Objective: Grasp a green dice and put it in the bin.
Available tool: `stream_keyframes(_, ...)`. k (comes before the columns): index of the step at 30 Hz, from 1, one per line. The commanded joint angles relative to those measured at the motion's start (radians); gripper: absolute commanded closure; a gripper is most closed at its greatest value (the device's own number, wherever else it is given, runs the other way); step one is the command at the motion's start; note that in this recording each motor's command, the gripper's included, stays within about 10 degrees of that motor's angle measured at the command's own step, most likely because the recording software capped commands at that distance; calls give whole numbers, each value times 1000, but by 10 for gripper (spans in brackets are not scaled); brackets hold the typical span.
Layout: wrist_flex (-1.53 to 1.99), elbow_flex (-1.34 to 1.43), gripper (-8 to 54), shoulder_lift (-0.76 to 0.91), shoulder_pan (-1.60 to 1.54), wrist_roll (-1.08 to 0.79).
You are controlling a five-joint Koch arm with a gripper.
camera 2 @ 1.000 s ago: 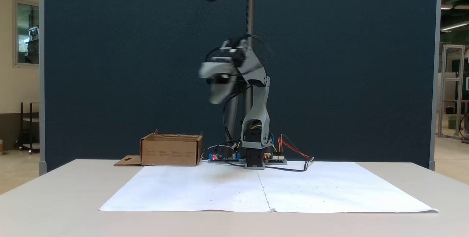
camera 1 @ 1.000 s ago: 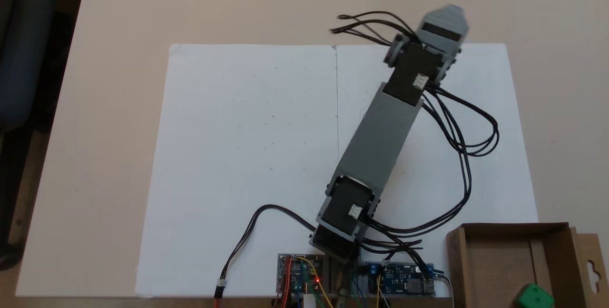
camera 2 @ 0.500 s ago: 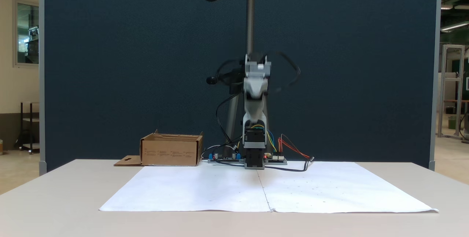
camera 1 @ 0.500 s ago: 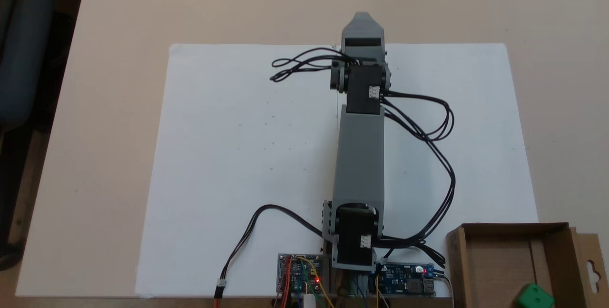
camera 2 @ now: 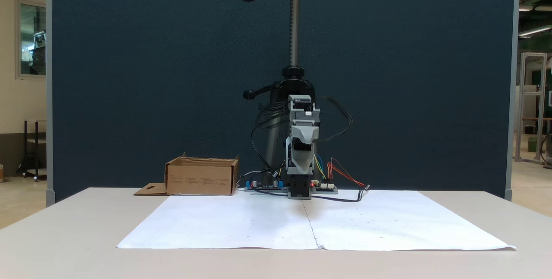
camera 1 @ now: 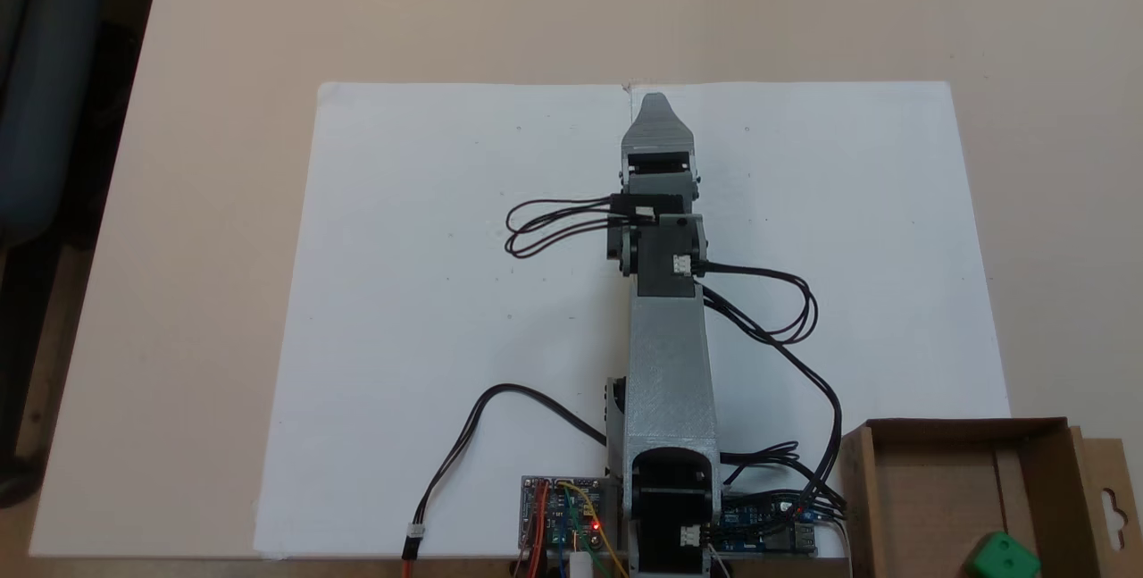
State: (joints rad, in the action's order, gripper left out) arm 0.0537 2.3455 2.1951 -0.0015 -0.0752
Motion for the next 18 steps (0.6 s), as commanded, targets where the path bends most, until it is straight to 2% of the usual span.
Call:
stream_keyframes(1, -167, 17, 1, 23, -5, 35)
stream_keyframes(18, -699, 299, 5, 170, -3, 34)
